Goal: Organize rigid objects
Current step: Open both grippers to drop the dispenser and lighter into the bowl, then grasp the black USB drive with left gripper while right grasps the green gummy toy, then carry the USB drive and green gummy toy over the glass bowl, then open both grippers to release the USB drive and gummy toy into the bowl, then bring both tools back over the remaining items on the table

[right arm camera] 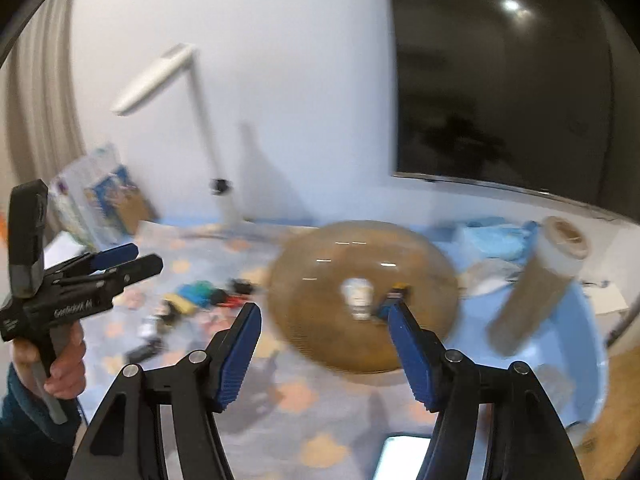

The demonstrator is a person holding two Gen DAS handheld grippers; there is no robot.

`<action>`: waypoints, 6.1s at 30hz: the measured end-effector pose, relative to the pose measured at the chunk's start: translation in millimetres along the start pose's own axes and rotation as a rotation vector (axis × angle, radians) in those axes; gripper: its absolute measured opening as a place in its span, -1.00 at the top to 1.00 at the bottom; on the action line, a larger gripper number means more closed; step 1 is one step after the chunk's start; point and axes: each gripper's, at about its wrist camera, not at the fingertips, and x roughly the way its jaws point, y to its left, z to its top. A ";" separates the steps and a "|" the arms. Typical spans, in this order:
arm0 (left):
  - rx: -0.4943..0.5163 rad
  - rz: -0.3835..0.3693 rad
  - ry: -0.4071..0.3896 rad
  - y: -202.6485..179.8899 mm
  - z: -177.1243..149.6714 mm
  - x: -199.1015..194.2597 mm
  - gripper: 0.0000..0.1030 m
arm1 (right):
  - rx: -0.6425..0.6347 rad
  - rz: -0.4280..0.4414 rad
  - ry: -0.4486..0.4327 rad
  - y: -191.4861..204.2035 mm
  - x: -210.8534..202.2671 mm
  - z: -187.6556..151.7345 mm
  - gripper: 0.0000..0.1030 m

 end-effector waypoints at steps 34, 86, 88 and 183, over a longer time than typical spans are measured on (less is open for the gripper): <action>-0.148 0.379 0.080 164.4 -144.1 7.3 -0.62 | 0.072 0.006 0.180 88.0 148.8 -122.6 -0.64; 0.022 0.065 0.331 51.5 -157.8 44.2 0.24 | 0.088 0.172 0.367 58.9 122.8 -128.5 -0.18; 0.022 0.073 0.339 50.8 -158.2 48.1 0.23 | 0.072 0.170 0.359 60.5 122.6 -127.8 -0.18; -0.161 0.243 0.110 152.1 -144.9 29.3 -0.34 | 0.018 0.082 0.234 91.9 160.0 -119.4 -0.15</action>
